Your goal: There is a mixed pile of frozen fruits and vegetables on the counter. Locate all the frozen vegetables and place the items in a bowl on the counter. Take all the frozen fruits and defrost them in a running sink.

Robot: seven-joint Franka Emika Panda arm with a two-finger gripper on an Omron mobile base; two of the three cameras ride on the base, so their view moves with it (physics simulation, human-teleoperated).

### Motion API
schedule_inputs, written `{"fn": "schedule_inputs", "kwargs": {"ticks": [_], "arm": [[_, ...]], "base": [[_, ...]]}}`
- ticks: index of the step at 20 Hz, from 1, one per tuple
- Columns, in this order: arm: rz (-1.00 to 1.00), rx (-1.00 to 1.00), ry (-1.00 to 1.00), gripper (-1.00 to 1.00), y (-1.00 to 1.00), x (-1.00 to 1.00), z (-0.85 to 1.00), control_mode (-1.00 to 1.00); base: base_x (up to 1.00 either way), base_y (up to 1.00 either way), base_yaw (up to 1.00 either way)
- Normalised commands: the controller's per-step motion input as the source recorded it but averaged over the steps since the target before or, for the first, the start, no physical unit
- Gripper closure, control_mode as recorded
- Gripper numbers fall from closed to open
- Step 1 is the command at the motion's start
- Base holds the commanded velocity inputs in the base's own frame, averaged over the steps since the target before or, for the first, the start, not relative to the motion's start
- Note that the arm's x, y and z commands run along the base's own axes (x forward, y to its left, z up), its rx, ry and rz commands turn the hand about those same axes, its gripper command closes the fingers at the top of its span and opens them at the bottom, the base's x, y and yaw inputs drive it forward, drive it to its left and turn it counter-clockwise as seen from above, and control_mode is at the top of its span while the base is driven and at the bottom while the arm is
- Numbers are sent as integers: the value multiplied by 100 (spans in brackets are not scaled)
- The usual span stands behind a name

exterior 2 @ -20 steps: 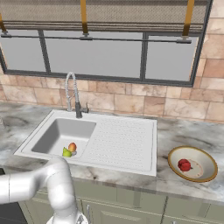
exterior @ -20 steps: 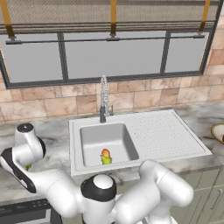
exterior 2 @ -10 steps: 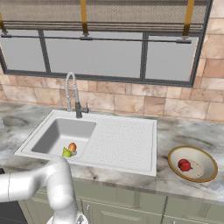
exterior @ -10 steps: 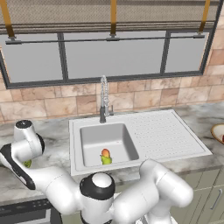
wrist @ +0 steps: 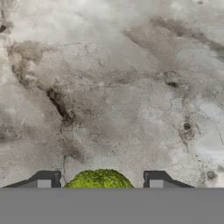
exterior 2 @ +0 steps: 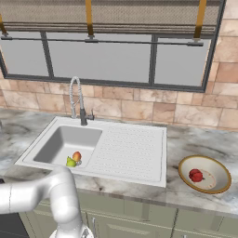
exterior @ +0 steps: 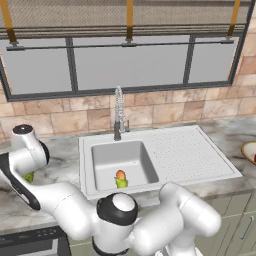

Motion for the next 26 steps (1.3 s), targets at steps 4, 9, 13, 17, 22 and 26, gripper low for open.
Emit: {"fn": "schedule_inputs", "kwargs": {"ticks": [4,9,13,17,22,26], "arm": [[-3,-4,-2,100,-25,-5,48,-100],[-3,-5,-3,100,-29,-4,44,-100],[-3,-5,-3,100,-39,-4,45,-100],[-2,-5,-3,100,-50,-4,45,-100],[-2,-5,-7,100,-55,-12,38,-100],[-2,-4,-7,100,-59,-17,29,-100]], "base": [[0,0,0],[0,0,0],[0,0,0],[0,0,0],[0,0,0],[0,0,0]]}}
